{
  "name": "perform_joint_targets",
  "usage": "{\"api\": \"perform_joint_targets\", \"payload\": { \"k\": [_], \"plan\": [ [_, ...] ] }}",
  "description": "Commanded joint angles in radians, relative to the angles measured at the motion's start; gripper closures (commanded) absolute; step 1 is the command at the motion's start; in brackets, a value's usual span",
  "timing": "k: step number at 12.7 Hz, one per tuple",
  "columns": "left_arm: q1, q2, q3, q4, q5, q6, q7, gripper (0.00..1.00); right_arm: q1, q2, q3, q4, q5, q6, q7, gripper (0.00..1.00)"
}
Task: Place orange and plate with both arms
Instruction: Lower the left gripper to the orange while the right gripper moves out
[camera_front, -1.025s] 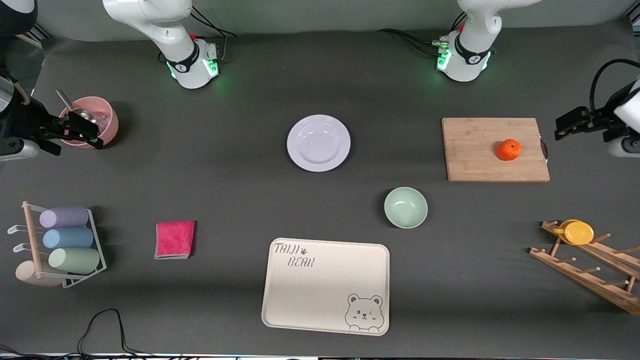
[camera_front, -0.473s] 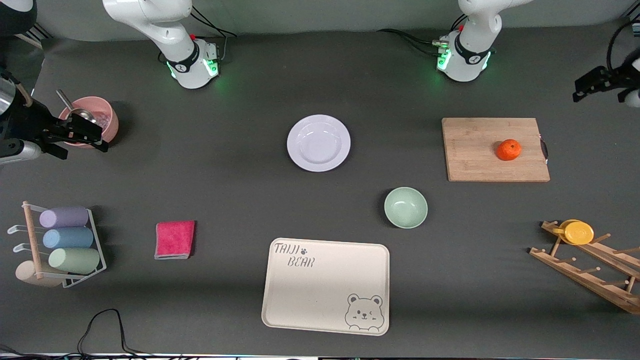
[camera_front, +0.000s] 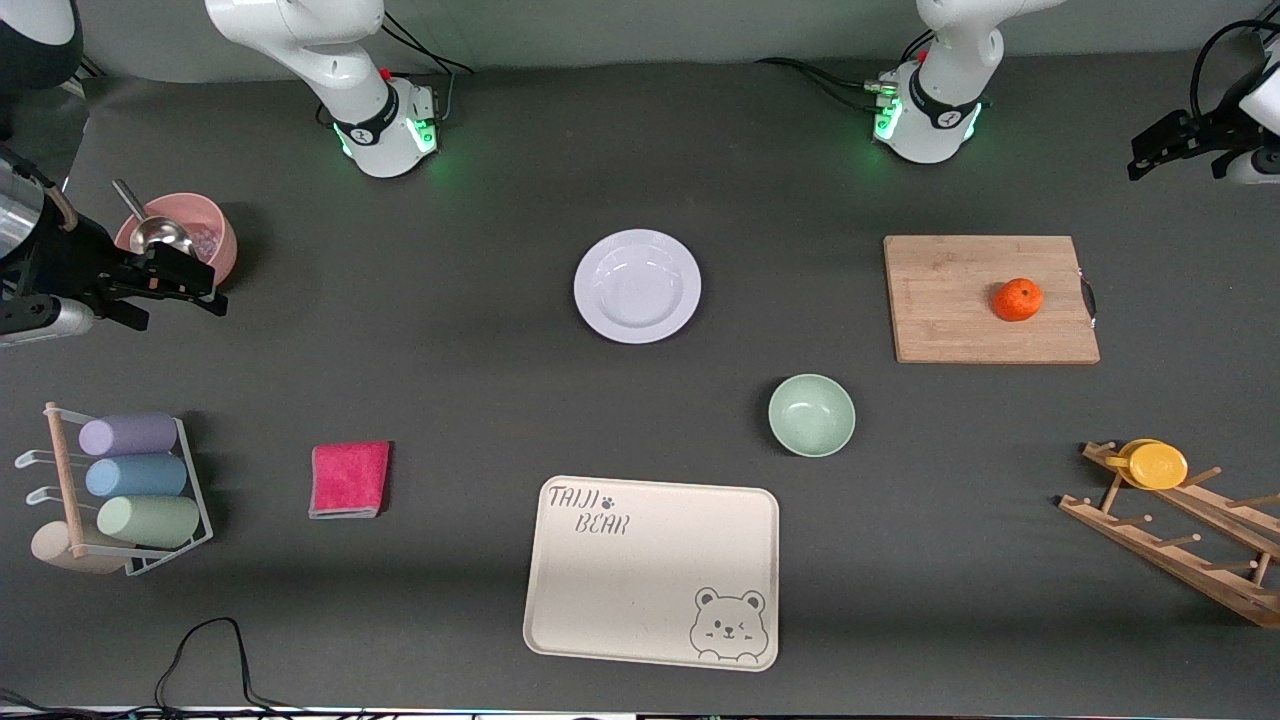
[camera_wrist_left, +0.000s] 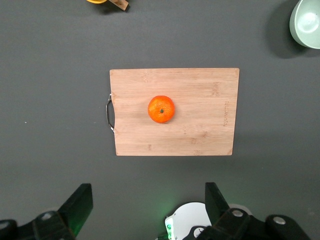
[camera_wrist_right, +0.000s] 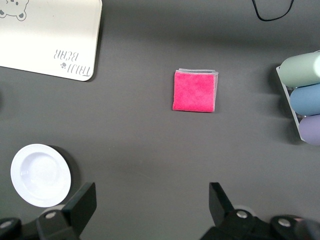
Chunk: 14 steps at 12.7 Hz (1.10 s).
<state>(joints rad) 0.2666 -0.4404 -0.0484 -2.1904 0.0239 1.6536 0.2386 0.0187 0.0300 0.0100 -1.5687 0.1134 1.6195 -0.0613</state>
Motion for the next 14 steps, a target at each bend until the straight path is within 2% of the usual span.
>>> {"api": "perform_joint_targets", "payload": {
  "k": [1,6,8,12,14],
  "plan": [
    [-0.01,0.006,0.002,-0.104,-0.007,0.118,0.018,0.0,0.001,0.022,0.001,0.022,0.017,0.016,-0.017,0.0],
    [-0.007,0.015,0.004,-0.372,-0.007,0.423,0.039,0.0,-0.002,0.042,-0.001,0.016,0.017,0.023,-0.014,0.0],
    [-0.007,0.063,0.004,-0.471,-0.007,0.579,0.041,0.0,0.0,0.05,-0.001,0.015,0.049,0.039,-0.003,0.0],
    [-0.006,0.216,0.004,-0.509,-0.002,0.765,0.041,0.0,-0.012,0.097,-0.008,0.016,0.253,0.086,-0.003,0.0],
    [-0.003,0.281,0.005,-0.509,-0.001,0.837,0.053,0.0,-0.014,0.126,-0.009,0.016,0.314,0.108,0.0,0.0]
  ]
}}
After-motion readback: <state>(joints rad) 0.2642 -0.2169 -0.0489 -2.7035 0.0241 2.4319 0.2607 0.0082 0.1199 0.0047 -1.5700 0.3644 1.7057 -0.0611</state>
